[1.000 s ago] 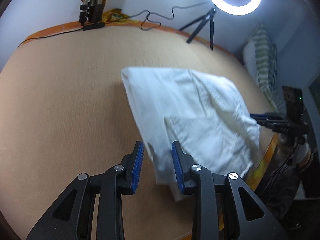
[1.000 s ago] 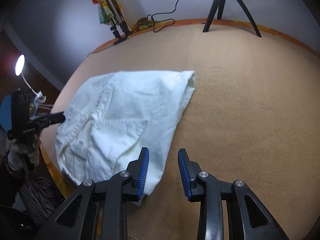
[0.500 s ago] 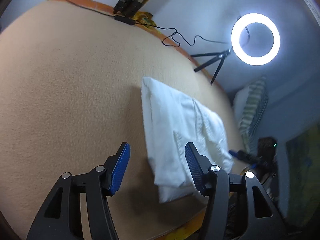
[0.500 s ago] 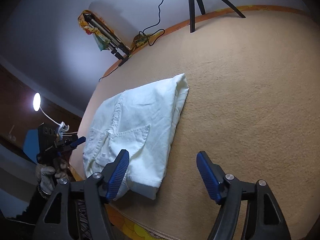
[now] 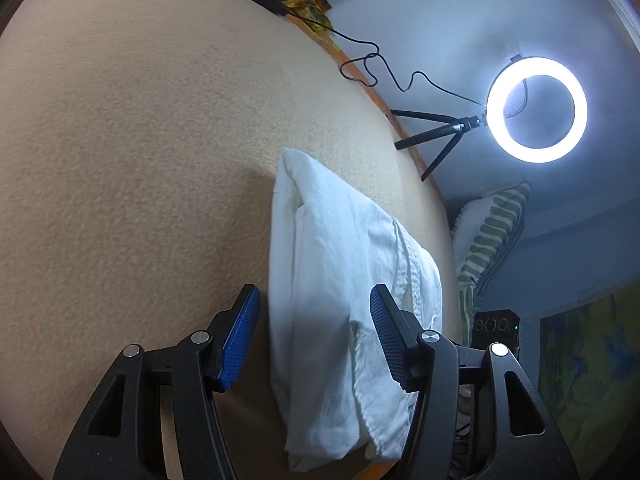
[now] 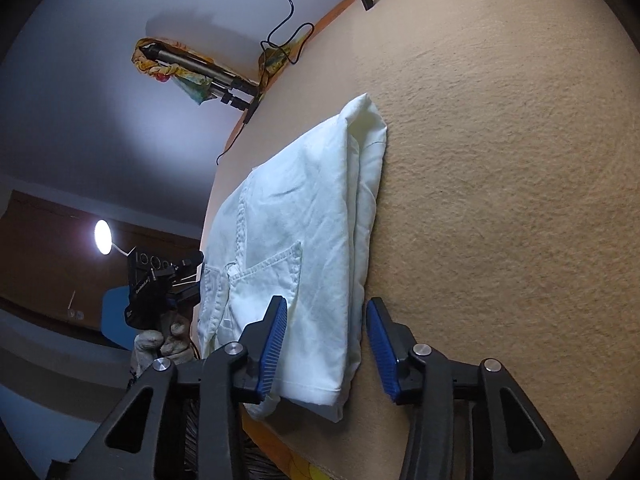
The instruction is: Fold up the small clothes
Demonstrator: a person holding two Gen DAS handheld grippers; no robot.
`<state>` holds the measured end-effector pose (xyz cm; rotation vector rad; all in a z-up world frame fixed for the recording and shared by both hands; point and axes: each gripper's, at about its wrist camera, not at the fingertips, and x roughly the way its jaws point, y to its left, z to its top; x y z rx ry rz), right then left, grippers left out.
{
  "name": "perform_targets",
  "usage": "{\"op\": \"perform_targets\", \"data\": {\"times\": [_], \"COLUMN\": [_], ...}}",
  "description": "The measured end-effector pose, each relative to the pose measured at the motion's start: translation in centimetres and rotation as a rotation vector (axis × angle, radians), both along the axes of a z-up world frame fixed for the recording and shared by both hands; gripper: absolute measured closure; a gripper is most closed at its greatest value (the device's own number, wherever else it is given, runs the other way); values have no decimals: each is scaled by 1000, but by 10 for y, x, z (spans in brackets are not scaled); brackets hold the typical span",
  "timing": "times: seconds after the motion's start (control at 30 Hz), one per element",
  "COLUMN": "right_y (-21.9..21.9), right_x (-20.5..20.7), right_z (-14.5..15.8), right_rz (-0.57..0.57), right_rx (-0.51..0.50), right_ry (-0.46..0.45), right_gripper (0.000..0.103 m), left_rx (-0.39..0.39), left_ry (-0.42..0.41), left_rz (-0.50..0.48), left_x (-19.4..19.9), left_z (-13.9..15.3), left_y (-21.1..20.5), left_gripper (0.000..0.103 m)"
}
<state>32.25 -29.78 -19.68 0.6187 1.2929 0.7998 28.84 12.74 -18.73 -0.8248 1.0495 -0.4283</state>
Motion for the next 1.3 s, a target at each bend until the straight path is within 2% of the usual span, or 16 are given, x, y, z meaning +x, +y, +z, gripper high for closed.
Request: {"op": "perform_targets", "data": {"times": [0.17, 0.27, 0.3, 0.37, 0.53, 0.63, 0.73, 0.9, 0.97, 1.3], "right_y": [10, 20, 23, 26, 37, 48, 56, 60, 56, 21], "right_x": [1, 0, -1, -3, -12, -22, -33, -50, -53, -58], "right_z": [0, 5, 7, 10, 26, 41, 54, 80, 88, 134], "right_rz": [5, 23, 29, 36, 72, 99, 120, 134, 116, 44], "right_rx": [4, -27, -48, -85, -201, -278, -345, -418, -432, -495], "right_ry": [-7, -37, -53, -78, -201, -307, -400, -535, -555, -653], "right_gripper": [61, 64, 67, 73, 86, 90, 91, 92, 92, 92], "left_rx": [62, 113, 137, 175, 324, 439, 515, 578, 590, 569], "left_ry": [-42, -52, -51, -60, -133, -205, -276, -388, -424, -586], "left_rz": [-35, -42, -52, -53, -77, -94, -109, -126, -136, -199], "left_x": [6, 9, 11, 11, 2, -7, -17, -33, -37, -37], "left_z": [4, 4, 5, 5, 18, 32, 46, 71, 79, 123], "left_y": [-15, -23, -26, -28, -45, -60, -73, -93, -102, -154], "left_gripper": [53, 64, 70, 75, 85, 87, 87, 87, 87, 87]}}
